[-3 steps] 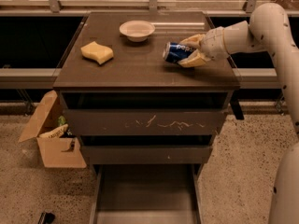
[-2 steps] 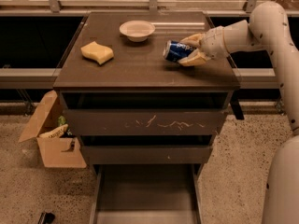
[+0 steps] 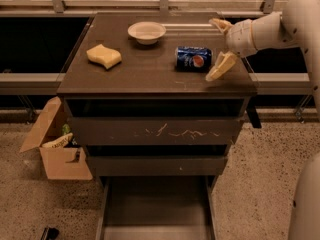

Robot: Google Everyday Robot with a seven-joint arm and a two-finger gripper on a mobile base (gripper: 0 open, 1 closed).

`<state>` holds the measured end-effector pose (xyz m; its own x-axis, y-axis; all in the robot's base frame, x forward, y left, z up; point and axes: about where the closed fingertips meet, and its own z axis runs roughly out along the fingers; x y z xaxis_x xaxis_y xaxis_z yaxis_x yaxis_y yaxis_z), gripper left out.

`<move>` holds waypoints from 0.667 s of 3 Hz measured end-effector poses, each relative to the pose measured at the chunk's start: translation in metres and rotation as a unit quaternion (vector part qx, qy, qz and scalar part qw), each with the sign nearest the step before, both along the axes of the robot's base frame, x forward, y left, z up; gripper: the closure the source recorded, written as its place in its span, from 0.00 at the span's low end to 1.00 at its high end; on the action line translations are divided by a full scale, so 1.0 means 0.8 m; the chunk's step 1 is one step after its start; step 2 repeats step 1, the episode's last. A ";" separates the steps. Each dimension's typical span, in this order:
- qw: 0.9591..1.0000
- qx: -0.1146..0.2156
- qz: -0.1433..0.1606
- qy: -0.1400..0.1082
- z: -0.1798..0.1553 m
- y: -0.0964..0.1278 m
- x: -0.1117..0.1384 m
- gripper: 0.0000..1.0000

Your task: Pick pepsi can from bottom drawer and place on counter

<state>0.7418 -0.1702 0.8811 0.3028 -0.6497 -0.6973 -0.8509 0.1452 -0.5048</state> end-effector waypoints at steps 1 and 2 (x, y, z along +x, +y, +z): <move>0.999 0.006 -0.028 -0.033 0.045 -0.037 -0.016 0.00; 0.999 0.006 -0.028 -0.033 0.045 -0.037 -0.016 0.00</move>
Offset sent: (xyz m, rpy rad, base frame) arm 0.0000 0.0000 0.0000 0.0000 0.0000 0.0000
